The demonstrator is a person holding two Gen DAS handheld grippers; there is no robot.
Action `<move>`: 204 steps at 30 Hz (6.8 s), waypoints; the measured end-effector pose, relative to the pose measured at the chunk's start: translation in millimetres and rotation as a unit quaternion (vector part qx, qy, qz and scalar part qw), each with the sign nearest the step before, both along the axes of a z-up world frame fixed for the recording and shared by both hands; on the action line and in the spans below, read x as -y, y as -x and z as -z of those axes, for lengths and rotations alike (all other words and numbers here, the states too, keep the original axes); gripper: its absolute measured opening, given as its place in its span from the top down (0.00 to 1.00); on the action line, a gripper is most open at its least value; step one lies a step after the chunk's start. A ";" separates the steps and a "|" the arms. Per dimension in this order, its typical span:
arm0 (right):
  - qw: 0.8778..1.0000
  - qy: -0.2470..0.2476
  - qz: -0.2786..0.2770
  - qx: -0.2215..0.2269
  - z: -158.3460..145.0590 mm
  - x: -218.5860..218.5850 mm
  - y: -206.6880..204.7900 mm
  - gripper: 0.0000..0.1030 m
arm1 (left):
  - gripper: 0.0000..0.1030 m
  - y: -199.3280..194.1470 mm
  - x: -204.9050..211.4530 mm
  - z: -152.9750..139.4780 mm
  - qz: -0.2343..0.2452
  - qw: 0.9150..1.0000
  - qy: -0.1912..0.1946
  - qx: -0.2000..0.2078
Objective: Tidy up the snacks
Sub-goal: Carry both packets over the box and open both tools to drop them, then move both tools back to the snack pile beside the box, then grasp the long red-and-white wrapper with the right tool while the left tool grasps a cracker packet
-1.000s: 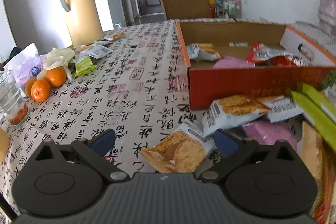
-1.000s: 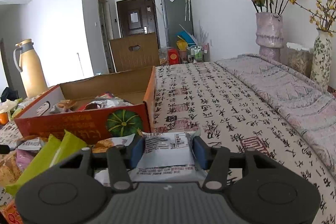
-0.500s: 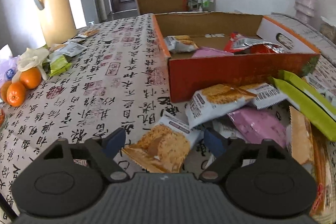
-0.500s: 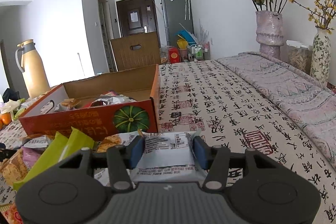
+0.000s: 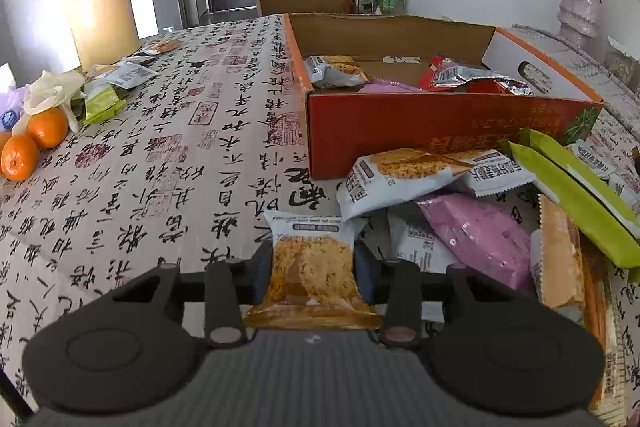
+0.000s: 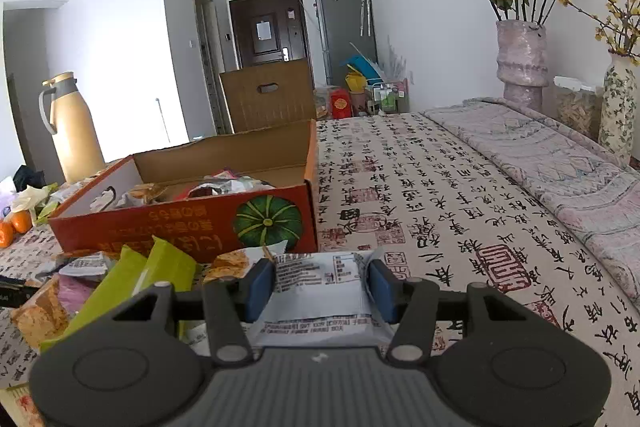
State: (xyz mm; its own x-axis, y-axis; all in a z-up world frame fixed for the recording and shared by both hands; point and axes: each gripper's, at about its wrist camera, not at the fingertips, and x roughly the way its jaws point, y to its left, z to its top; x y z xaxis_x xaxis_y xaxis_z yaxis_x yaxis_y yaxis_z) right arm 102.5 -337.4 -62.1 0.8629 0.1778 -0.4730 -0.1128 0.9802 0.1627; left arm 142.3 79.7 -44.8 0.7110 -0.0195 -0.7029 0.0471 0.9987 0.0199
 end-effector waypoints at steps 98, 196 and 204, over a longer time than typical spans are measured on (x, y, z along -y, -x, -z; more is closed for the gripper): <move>0.996 0.013 -0.046 0.081 -52.7 -72.0 -90.6 0.00 | 0.00 -83.0 48.8 -93.4 -0.089 0.976 0.076 0.184; 0.992 0.052 -0.111 -0.021 4.1 -131.1 107.5 0.79 | 0.00 132.2 12.8 -23.2 -0.048 0.986 0.103 0.124; 0.991 0.038 -0.125 0.023 -16.5 -130.0 123.7 0.79 | 0.00 133.0 17.7 -26.7 -0.047 0.986 0.098 0.126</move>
